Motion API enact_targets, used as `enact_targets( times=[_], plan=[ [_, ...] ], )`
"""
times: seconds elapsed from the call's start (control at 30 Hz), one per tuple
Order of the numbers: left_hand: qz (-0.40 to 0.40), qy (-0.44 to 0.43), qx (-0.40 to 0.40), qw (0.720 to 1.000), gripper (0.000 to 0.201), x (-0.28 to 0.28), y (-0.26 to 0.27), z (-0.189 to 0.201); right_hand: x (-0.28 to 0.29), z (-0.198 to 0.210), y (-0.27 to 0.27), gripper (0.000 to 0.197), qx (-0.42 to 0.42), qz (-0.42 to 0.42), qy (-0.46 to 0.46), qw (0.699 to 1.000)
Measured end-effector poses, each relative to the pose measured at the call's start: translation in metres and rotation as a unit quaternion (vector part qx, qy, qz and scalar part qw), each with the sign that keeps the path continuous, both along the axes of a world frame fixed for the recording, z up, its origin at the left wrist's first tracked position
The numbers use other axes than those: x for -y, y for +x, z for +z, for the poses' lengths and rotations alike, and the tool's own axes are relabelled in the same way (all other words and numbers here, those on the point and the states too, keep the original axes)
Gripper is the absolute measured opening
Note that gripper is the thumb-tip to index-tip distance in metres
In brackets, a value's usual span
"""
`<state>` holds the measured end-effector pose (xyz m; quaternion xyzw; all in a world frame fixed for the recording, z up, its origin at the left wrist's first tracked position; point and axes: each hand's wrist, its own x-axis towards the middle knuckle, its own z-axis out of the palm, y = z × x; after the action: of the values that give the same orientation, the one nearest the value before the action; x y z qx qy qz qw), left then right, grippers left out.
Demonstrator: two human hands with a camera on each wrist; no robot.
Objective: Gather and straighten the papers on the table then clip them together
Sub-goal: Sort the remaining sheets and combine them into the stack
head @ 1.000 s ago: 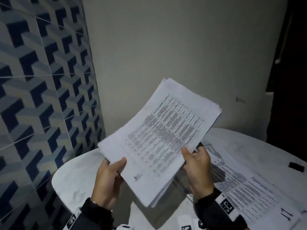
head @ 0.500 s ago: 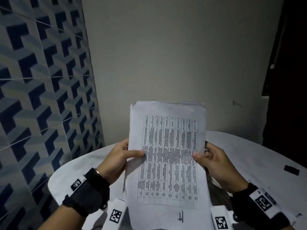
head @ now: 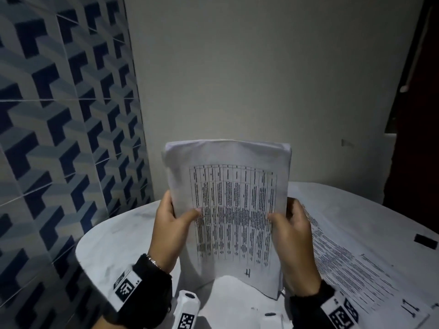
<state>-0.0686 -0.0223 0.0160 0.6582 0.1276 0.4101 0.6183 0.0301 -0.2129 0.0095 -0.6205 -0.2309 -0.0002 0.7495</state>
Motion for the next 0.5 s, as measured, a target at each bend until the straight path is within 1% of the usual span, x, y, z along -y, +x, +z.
enact_targets(
  times=[0.1,0.2,0.3,0.33,0.4,0.43,0.5],
  plan=[
    [-0.008,-0.013,0.022,1.000,0.043,-0.006,-0.002,0.004,-0.006,0.007,0.005,0.021,-0.009,-0.005,0.012,1.000],
    [-0.022,-0.011,0.025,0.999,0.047,-0.007,-0.001,0.012,-0.012,0.016,0.008,0.028,-0.023,0.015,0.016,0.999],
    [-0.022,-0.005,0.045,0.999,0.045,-0.008,0.001,0.017,-0.014,0.021,0.011,0.017,-0.017,0.002,0.018,1.000],
    [-0.023,-0.001,0.053,0.998,0.045,-0.008,0.001,0.018,-0.015,0.023,0.012,0.018,-0.014,-0.005,0.022,1.000],
    [-0.031,0.008,0.056,0.998,0.044,-0.008,0.001,0.019,-0.016,0.025,0.011,0.027,-0.021,-0.010,0.022,0.999],
    [-0.033,0.011,0.059,0.998,0.043,-0.009,0.002,0.019,-0.017,0.025,0.011,0.028,-0.024,-0.007,0.020,0.999],
    [-0.015,0.021,0.081,0.996,0.044,-0.009,0.001,0.023,-0.015,0.027,0.009,0.025,-0.027,0.000,0.019,0.999]
  ],
)
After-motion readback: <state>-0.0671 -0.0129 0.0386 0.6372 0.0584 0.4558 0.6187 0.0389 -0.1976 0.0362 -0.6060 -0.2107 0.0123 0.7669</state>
